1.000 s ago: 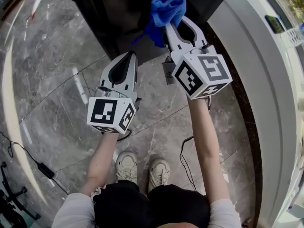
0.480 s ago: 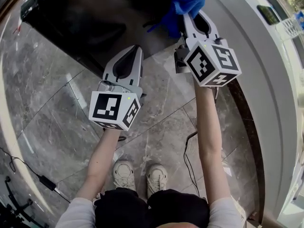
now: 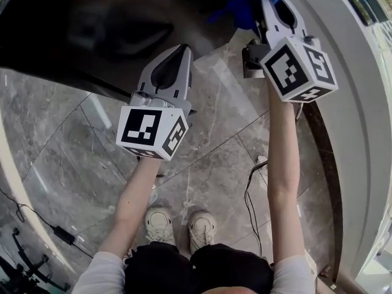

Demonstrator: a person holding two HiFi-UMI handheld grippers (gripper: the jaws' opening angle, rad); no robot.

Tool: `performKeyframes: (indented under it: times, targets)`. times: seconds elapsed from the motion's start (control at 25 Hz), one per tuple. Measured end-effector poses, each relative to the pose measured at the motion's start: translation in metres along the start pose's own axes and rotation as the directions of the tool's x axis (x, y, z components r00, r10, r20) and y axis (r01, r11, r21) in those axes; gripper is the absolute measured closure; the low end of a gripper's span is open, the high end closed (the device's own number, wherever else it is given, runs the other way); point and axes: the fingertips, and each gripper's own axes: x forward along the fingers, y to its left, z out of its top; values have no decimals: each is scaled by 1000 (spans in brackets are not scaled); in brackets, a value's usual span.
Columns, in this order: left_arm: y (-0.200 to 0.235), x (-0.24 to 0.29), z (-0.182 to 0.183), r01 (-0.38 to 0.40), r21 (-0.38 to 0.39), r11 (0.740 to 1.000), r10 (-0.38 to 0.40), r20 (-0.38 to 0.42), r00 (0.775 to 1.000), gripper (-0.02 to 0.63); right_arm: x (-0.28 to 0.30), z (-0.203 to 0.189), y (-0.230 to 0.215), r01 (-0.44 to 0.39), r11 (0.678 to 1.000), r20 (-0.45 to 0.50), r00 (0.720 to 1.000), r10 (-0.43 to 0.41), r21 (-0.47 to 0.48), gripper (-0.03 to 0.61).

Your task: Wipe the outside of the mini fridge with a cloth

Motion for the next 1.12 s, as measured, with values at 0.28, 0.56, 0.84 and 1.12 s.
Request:
performKeyframes:
  times: [0.28, 0.56, 0.84, 1.12]
  targets:
    - [-3, 21, 6, 13, -6, 1000, -13, 39, 999, 609, 2, 2, -18, -13, 1000, 10, 1000, 13, 11, 499]
    - [-7, 32, -1, 28, -10, 1000, -28, 30, 999, 609, 4, -1, -37, 3, 1000, -5, 1000, -3, -4, 499]
    - [-5, 37, -4, 29, 10, 1000, -29, 36, 999, 609, 5, -2, -41, -3, 999, -12, 1000, 2, -34, 499]
    - [-5, 36, -5, 29, 20, 999, -30, 33, 999, 609, 7, 0, -60, 52, 998, -11, 999, -52, -36, 499]
